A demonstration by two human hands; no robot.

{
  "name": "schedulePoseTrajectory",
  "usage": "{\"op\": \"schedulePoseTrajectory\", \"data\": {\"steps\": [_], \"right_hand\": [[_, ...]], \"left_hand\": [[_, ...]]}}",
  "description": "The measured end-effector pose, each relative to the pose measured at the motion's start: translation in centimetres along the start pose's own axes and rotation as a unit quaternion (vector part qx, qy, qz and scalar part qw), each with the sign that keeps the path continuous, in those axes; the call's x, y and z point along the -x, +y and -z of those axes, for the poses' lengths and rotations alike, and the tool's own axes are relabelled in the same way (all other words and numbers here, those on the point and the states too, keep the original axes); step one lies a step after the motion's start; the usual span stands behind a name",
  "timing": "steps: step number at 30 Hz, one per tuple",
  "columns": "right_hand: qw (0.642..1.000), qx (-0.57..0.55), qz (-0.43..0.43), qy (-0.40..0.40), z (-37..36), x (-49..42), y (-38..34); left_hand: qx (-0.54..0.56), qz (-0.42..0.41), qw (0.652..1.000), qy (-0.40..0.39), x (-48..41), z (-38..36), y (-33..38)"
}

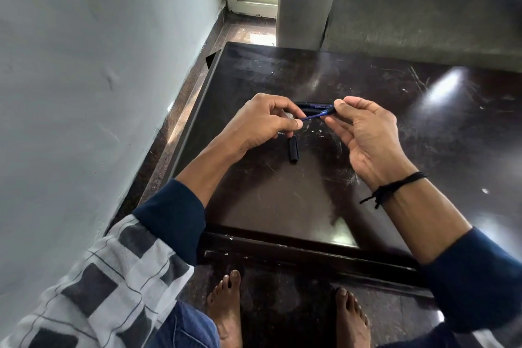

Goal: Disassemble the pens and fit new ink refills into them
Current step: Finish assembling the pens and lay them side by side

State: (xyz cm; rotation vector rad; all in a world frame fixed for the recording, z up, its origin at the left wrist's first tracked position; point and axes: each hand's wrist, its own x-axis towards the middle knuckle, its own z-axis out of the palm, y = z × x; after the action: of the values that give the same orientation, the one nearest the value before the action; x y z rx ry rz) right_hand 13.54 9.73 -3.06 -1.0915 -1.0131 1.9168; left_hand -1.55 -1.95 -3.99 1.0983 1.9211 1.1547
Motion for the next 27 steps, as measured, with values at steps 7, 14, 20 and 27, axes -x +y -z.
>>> {"op": "schedulePoseTrajectory", "data": {"steps": [7, 14, 20, 27], "right_hand": [[1.0, 0.02, 0.0, -0.02, 0.2, -0.1, -0.1], [0.994, 0.088, -0.005, -0.068, 0.0, 0.2, 0.5], [0.99, 0.122, 0.029, -0.069, 0.0, 0.1, 0.9], [0.988, 0.132, 0.034, -0.068, 0.2, 0.1, 0.8]], "left_hand": [[0.006, -0.008, 1.0, 0.0, 0.0, -0.1, 0.1], [0.001, -0.019, 1.0, 0.015, 0.1, -0.5, 0.2], [-0.04, -0.051, 0.997, 0.035, 0.0, -0.5, 0.2], [-0.076, -0.077, 0.993, 0.042, -0.1, -0.5, 0.0]]}}
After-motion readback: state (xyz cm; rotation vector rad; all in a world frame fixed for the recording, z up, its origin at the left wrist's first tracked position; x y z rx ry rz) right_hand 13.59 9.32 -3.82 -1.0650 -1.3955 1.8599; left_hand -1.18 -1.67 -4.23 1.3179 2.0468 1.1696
